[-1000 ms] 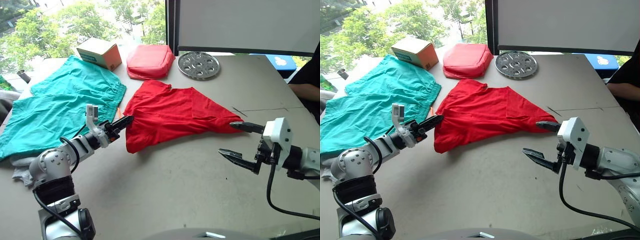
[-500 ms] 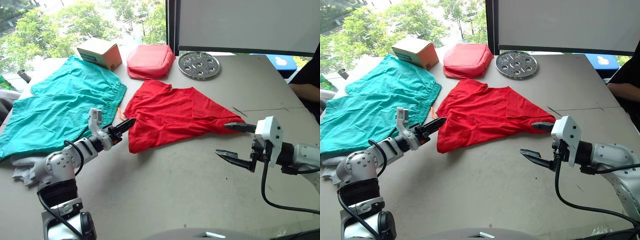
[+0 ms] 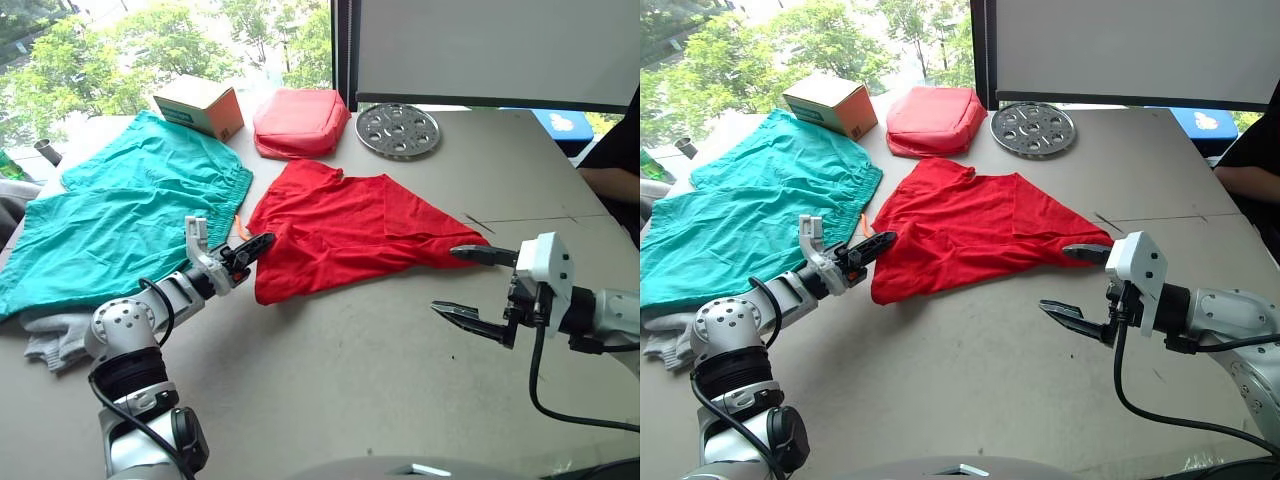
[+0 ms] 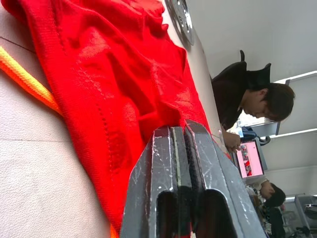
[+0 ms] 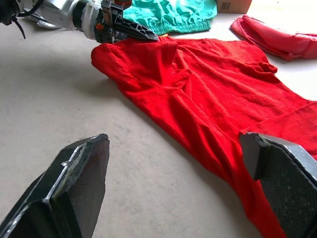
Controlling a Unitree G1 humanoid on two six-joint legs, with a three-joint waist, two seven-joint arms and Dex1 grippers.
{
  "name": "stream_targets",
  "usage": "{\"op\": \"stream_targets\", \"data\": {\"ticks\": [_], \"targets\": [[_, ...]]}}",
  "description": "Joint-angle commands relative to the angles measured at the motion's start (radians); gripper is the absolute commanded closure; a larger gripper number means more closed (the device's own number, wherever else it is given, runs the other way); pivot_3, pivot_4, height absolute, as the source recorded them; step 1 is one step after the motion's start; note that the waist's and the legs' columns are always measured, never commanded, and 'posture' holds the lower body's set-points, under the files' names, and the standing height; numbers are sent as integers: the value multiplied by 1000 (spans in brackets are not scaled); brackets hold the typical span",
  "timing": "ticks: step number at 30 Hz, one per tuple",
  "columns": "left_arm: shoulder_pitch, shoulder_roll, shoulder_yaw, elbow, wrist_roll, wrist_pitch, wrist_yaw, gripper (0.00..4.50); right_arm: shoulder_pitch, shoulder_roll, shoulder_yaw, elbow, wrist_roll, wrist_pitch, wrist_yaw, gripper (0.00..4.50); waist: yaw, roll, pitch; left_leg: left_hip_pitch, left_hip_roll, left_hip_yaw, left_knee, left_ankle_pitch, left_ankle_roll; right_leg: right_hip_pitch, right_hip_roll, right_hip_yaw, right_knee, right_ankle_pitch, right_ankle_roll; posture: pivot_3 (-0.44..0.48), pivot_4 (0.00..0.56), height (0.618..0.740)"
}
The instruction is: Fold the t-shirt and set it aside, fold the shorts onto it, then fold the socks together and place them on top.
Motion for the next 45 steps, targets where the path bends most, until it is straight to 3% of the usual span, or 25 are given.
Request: {"op": "stream_targets", "data": {"ticks": [1, 9, 14, 17, 21, 29, 37, 41, 45], "targets": [[0, 9, 37, -15, -51, 15, 13, 4461, 2, -10, -42, -26, 11, -5, 3, 0, -1, 0, 0, 0, 0, 0, 0, 0, 0, 0, 0, 0, 0, 0, 0, 0, 150, 740], [79, 29, 5, -246, -56, -83, -41, 4461, -113, -60, 59, 107, -134, 30, -27, 0, -4, 0, 0, 0, 0, 1, 0, 0, 0, -1, -4, 1, 0, 0, 0, 0, 150, 740], [120, 42, -3, -405, -119, -136, -82, 4461, -408, -80, 214, 338, -176, 228, -1, 0, -5, 2, 1, 1, 0, 2, 0, 0, 0, -1, -5, 3, 0, 0, -1, 0, 150, 740], [153, 72, -14, -473, -179, -128, -121, 4461, -635, -5, 302, 536, -223, 313, -15, 0, -10, 2, 1, 1, 0, 2, 0, 0, 0, -2, -5, 4, 0, 0, -1, 0, 150, 740], [224, 112, -46, -548, -199, -135, -164, 4461, -784, 83, 378, 742, -290, 282, 24, 0, -6, 1, 1, 0, 0, 2, -3, 0, 0, -2, -4, 4, -2, 0, -1, 0, 150, 740], [397, 180, -74, -637, -184, -200, -247, 4461, -759, 44, 483, 774, -401, 245, 131, 0, -3, 2, 2, -4, -6, 4, -4, 0, 1, -5, -4, 4, -3, 0, -1, 0, 150, 740], [433, 194, -105, -618, -172, -240, -257, 4461, -628, -28, 341, 638, -339, 375, 122, 0, -7, 4, 3, -3, -4, 5, 0, -3, 5, -5, -4, 5, -1, 0, -1, 0, 150, 740], [435, 199, -117, -611, -172, -253, -254, 4461, -648, 17, 272, 699, -329, 459, 45, 0, -7, 4, 2, -2, -4, 6, 0, -3, 5, -5, -3, 6, -1, 0, -1, 0, 150, 740], [437, 204, -127, -607, -172, -262, -253, 4461, -679, 46, 291, 758, -342, 475, 37, 0, -6, 4, 2, -2, -3, 6, 0, -3, 5, -5, -3, 6, -1, 0, -1, 0, 150, 740]]}}
